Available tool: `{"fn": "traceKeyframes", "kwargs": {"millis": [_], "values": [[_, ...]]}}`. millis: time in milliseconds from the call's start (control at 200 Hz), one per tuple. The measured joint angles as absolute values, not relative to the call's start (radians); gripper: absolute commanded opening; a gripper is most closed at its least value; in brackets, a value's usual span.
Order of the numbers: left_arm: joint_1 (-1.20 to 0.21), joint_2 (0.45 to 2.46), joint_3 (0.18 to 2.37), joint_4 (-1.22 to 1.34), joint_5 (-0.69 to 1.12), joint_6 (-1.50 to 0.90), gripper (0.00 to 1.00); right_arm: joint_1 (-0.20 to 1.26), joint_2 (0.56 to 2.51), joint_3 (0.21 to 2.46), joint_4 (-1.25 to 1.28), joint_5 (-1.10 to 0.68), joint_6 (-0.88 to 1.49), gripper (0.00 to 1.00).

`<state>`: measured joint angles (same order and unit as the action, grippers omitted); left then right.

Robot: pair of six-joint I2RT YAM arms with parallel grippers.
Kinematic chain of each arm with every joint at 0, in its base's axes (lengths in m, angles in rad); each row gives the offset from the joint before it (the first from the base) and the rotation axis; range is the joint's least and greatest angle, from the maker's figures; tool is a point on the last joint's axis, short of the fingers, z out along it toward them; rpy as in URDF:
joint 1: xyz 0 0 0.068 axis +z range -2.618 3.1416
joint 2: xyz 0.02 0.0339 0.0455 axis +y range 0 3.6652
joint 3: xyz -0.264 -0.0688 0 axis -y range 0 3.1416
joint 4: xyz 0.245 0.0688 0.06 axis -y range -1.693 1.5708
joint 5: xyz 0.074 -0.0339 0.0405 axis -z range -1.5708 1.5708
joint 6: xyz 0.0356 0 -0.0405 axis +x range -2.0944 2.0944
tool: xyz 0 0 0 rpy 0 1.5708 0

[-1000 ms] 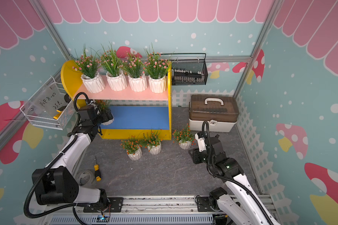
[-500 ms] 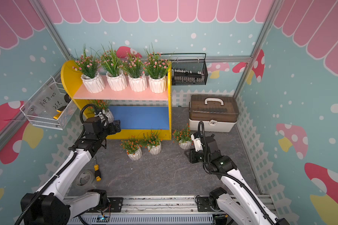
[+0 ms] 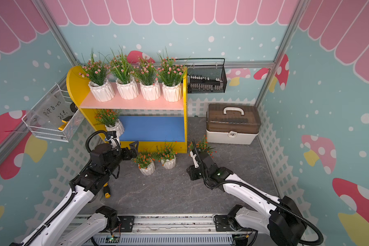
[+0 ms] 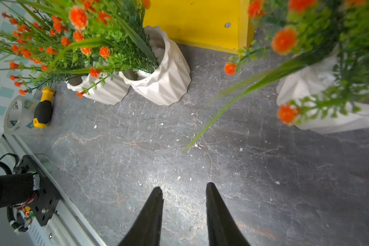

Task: Place the baby's breath potted plants on the rack by color
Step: Pick up the baby's breath potted plant from the center of the board.

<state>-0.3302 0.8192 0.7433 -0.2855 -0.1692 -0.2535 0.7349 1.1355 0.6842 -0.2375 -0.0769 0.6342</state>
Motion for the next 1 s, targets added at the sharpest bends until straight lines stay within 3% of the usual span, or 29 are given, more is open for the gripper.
{"fn": "traceKeyframes", "kwargs": {"millis": [685, 1001], "values": [[-0.402, 0.729, 0.727, -0.355, -0.224, -0.286, 0.98, 0.773, 1.540, 0.930, -0.065, 0.067, 0.637, 0.25], [-0.402, 0.727, 0.727, -0.355, -0.229, -0.289, 0.99, 0.773, 1.633, 1.005, -0.059, 0.078, 0.624, 0.25]]}}
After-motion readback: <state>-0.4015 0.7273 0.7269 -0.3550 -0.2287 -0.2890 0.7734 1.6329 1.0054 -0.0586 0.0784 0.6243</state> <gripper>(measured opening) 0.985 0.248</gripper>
